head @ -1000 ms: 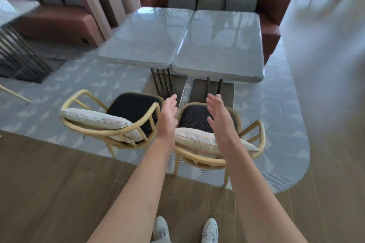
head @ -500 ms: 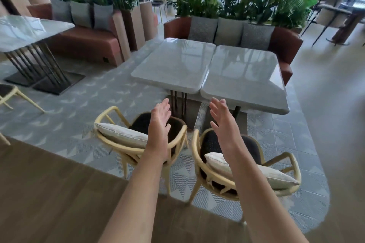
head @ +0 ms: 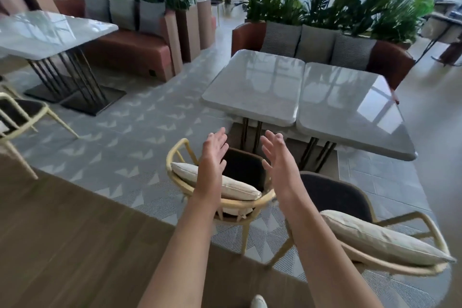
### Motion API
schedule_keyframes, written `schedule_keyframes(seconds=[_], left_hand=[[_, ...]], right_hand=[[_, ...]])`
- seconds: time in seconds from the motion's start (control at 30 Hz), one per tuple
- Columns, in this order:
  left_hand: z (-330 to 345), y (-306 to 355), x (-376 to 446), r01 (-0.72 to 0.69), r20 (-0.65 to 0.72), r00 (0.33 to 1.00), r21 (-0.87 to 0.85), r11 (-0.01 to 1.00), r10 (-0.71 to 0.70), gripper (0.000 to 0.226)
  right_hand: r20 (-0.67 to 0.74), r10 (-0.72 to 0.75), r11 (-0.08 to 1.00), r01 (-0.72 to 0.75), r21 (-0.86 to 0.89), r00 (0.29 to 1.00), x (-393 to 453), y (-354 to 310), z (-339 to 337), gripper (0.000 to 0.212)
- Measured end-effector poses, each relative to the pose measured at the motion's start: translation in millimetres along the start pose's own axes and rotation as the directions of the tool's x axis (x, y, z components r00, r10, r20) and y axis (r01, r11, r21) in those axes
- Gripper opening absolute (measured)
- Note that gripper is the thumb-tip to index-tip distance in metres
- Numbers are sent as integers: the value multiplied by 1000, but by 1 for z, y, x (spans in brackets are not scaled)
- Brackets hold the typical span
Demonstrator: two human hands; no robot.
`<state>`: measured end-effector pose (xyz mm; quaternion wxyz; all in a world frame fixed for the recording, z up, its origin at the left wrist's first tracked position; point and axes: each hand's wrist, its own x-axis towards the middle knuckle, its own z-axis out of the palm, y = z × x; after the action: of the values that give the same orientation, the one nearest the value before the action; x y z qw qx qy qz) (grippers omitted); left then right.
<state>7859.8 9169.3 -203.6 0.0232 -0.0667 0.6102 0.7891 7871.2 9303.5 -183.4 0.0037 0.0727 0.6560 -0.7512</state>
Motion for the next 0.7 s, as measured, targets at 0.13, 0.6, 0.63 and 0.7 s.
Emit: schedule_keyframes(seconds=[0.13, 0.6, 0.63, 0.7], left_hand=[[-52, 15, 17, -13, -105, 994, -5, 1000, 12, 58], [-298, 131, 83, -210, -619, 763, 38, 977, 187, 59], [-314, 138, 83, -231, -644, 739, 35, 972, 198, 59], [-347, 150, 77, -257, -709, 671, 50, 965, 215, 60]], right_hand=[[64, 24, 1000, -25, 14, 998, 22, 2, 52, 53], [644, 83, 995, -102, -8, 760, 128, 1, 354, 55], [680, 81, 996, -90, -23, 728, 131, 1, 373, 55], [740, 100, 994, -94, -50, 665, 132, 5, 416, 56]])
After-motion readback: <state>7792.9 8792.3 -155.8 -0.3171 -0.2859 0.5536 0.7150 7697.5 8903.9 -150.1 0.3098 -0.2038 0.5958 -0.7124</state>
